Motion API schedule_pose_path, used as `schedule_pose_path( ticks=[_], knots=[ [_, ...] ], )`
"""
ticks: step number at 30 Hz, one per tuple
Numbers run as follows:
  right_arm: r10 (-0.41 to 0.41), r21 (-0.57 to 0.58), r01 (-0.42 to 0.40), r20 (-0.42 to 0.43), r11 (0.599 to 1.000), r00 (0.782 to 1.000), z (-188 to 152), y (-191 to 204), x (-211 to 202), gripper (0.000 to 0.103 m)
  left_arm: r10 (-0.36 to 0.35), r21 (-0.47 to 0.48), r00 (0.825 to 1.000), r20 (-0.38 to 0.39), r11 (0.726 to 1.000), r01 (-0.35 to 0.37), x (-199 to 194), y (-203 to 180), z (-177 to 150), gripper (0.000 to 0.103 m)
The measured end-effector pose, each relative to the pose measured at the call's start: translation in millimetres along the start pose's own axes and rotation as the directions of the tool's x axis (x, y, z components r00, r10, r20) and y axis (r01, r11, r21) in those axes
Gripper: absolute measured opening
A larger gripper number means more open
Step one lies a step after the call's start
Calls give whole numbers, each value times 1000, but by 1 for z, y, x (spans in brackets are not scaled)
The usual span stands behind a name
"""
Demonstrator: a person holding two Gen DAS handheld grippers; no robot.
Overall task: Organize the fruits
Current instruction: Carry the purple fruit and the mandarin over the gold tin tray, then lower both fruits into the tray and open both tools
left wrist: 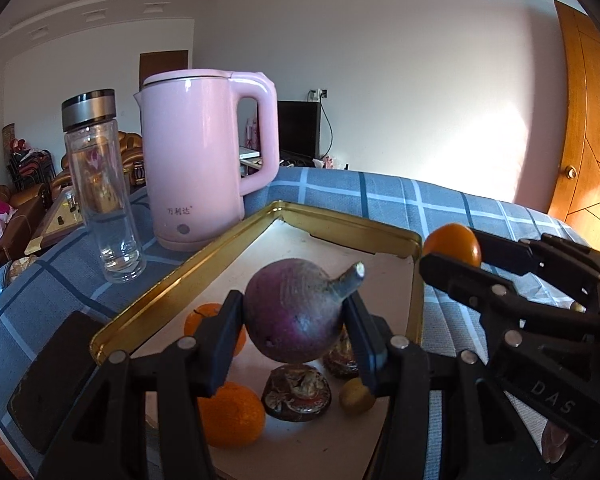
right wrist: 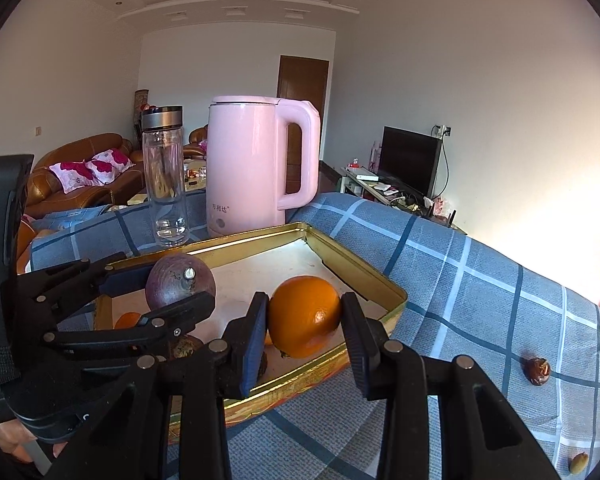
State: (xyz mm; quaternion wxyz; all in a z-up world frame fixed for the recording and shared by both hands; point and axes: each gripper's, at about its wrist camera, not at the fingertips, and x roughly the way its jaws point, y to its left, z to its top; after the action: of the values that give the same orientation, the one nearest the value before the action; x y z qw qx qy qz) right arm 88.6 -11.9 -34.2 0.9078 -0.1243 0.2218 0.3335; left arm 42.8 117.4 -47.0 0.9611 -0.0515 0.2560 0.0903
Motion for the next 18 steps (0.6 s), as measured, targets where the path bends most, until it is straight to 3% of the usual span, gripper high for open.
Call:
schedule_pose_path(
  ticks=[18],
  knots=[
    [51,-1,-51,-78,999,996,1,15,37,39,35,-33,996,-79,999,-37,24,27,-3,53]
  ],
)
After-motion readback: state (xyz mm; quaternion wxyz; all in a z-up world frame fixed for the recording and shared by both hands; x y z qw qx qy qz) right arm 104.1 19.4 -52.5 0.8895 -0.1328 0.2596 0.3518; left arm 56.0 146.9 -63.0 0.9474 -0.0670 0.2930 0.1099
